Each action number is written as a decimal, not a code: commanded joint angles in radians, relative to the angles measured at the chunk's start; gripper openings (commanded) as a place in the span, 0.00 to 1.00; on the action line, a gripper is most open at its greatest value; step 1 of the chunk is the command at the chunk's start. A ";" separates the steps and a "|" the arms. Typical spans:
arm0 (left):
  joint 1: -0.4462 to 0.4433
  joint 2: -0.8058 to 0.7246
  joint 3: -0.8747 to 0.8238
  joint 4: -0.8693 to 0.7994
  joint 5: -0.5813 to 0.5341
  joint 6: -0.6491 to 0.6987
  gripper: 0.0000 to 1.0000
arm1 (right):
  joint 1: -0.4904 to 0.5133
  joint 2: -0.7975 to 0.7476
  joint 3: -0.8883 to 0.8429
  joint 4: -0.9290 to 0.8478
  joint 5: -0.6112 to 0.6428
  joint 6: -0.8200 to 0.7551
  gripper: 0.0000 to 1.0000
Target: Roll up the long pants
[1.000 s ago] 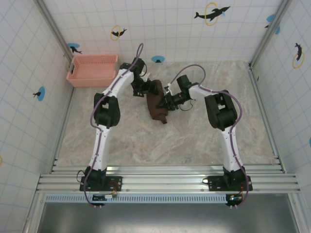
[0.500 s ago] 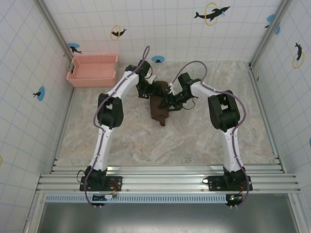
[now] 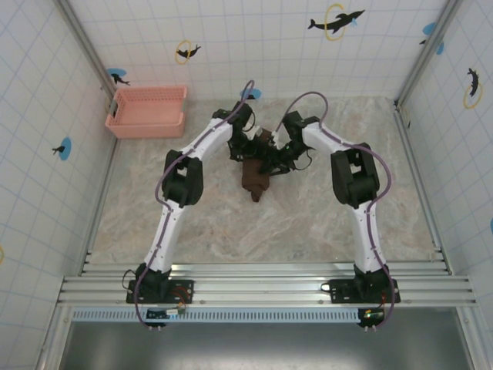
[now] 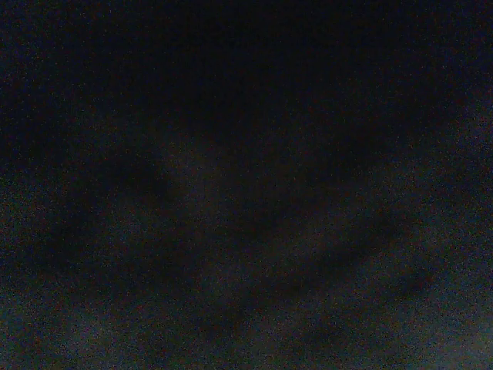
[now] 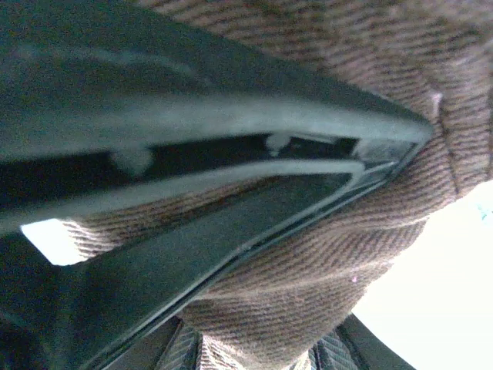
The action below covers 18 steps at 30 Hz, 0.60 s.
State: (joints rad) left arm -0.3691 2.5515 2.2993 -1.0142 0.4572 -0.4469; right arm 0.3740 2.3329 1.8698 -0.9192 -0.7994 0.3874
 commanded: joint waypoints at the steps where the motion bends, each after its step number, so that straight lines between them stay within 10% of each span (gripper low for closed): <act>1: -0.054 0.110 -0.106 -0.172 0.023 -0.019 0.95 | 0.011 0.128 0.004 0.051 0.270 0.025 0.39; 6: -0.048 0.052 -0.235 -0.036 0.082 -0.102 0.40 | -0.003 0.132 0.029 0.052 0.236 0.016 0.44; 7: -0.041 0.046 -0.253 -0.020 0.098 -0.121 0.07 | -0.009 0.123 0.026 0.052 0.228 0.009 0.45; 8: -0.038 0.042 -0.258 -0.010 0.108 -0.128 0.00 | -0.016 0.114 0.019 0.052 0.222 0.000 0.46; 18: 0.082 -0.033 -0.184 0.044 0.149 -0.200 0.00 | -0.192 -0.147 -0.222 0.120 0.175 -0.071 0.63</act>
State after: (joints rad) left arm -0.3347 2.4809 2.1353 -0.8539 0.6174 -0.5957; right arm 0.2844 2.2444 1.7210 -0.8341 -0.7631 0.3393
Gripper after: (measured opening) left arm 0.396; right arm 0.620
